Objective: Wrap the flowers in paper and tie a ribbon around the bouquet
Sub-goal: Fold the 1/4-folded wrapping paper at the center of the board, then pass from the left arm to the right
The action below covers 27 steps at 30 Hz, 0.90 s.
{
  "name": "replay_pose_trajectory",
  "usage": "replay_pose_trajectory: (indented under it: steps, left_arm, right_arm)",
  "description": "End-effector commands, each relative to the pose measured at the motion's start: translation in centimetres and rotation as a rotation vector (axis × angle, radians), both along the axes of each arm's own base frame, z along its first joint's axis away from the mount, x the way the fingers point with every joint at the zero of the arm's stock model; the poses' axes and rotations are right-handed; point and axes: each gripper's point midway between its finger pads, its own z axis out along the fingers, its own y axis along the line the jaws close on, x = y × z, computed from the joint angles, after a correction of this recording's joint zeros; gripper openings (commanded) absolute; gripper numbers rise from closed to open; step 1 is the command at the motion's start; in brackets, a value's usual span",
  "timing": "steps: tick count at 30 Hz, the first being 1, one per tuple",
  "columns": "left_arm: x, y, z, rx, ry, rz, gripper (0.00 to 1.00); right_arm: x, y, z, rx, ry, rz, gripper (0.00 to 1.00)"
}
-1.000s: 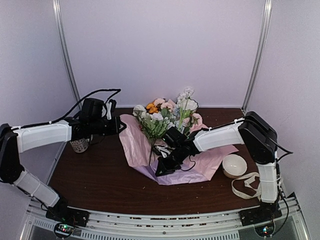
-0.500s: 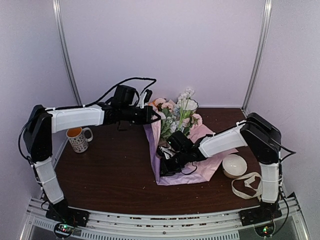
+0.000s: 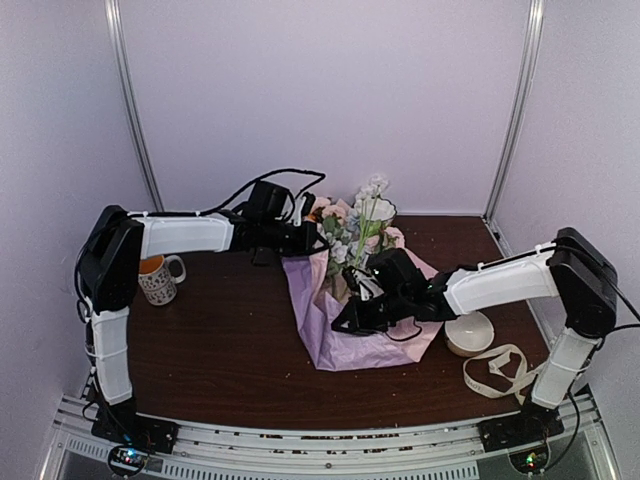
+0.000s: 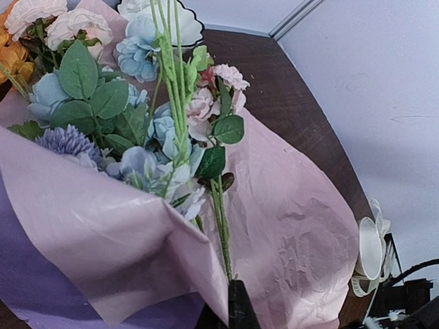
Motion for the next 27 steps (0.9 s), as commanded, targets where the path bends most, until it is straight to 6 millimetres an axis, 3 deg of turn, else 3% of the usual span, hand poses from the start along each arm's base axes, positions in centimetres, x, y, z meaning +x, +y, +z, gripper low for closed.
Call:
replay_pose_trajectory:
  steps: [1,6,9,14,22,27]
  left_arm:
    - [1.5,-0.7,1.5,-0.014,-0.063,0.010,0.00]
    - [1.8,-0.8,1.0,-0.001,-0.060,0.013,0.00]
    - [1.9,-0.7,0.8,0.011,-0.061,0.018,0.00]
    - [2.0,-0.6,0.7,0.025,-0.065,0.023,0.00]
    - [2.2,-0.7,0.8,0.028,-0.072,0.024,0.00]
    - [2.3,-0.4,0.7,0.044,-0.075,0.031,0.00]
  right_arm:
    - [1.9,-2.8,2.7,-0.022,-0.133,-0.138,0.05]
    - [1.6,-1.5,6.7,-0.039,-0.285,-0.003,0.18]
    - [1.6,0.1,7.5,-0.067,-0.331,0.072,0.30]
    - [2.8,0.4,6.8,-0.125,-0.322,0.045,0.52]
    - [3.6,-0.1,5.6,-0.212,-0.322,0.028,0.53]
    - [2.4,1.8,5.3,-0.128,-0.276,0.102,0.38]
